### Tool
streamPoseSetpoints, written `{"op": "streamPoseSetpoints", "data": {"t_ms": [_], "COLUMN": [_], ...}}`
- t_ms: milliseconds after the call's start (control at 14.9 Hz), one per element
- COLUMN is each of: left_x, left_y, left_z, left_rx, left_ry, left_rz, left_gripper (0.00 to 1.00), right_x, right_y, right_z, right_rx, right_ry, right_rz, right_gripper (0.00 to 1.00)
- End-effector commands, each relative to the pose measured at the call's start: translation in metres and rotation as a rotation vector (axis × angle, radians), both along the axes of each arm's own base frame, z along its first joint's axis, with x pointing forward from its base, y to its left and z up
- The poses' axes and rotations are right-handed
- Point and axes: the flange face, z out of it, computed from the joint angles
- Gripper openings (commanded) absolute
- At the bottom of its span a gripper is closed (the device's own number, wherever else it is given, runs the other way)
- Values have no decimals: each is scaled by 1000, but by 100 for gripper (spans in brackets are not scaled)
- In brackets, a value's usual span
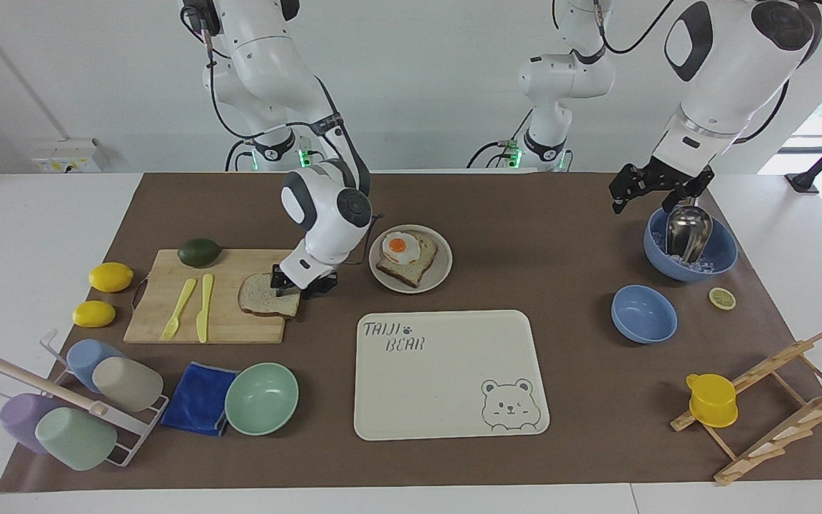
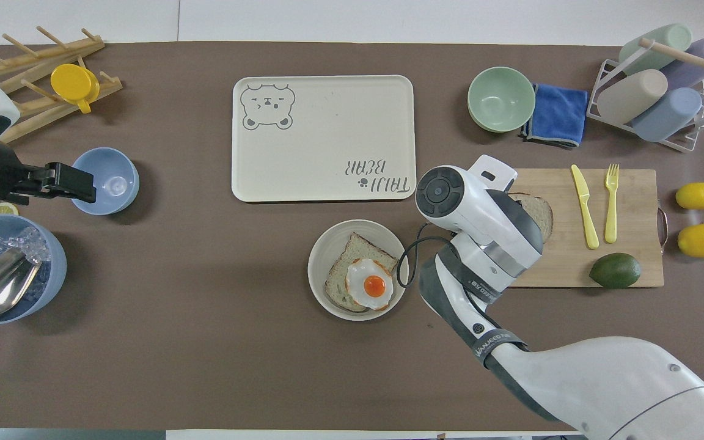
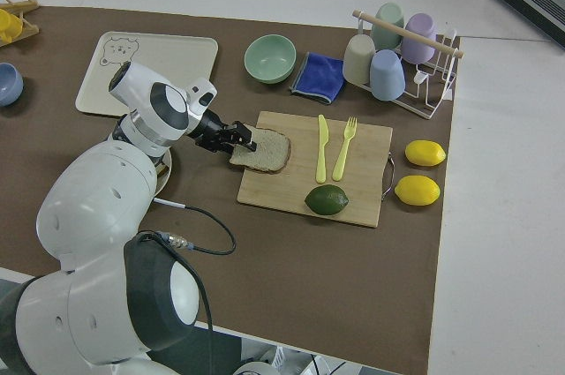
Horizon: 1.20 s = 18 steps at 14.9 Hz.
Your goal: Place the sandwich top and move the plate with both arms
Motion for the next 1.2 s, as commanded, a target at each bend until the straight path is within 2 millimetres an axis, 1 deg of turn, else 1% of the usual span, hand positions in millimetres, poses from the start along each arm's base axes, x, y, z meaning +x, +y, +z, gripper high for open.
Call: {"op": "streamPoseSetpoints", "data": {"t_ms": [0,67,134,268,335,401,468,535,602,669,736,803,870,937,1138], "left_x": [-5,-5,-5,-5,-5,-5,-6,-6,-5,-4,-5,-6,-6,-6,-5], "left_y": [4,4,3,4,4,4,4,6,6,5,5,5,5,5,7], "left_z": [4,4,4,4,4,4,4,4,4,4,5,4,3,3,3], "left_rx": [-10,-10,-10,-10,-10,-10,-10,-8,-10,-11,-11,-10,-10,-10,-9], "left_ry": [5,5,5,5,5,5,8,11,6,3,3,11,13,10,6], "left_rz": [-1,-1,-3,-1,-1,-1,-1,2,2,2,1,0,2,2,5], "left_gripper": [100,100,100,100,100,100,100,100,100,100,100,100,100,100,100], "right_x": [-6,-8,-10,-5,-4,-8,-14,-16,-18,-25,-33,-43,-59,-71,-91], "right_y": [0,5,15,28,37,58,85,108,127,150,163,179,202,220,243], "right_z": [-4,-4,-1,13,27,43,65,92,110,122,125,125,124,122,108], "right_rx": [-5,-7,-13,-29,-44,-59,-69,-68,-52,-16,-5,2,33,79,125], "right_ry": [-4,0,4,4,5,8,15,22,36,42,41,37,37,38,-9], "right_rz": [6,14,25,20,21,41,72,71,59,71,90,120,140,135,105], "right_gripper": [0,0,0,0,0,0,0,0,0,0,0,0,0,0,0]}}
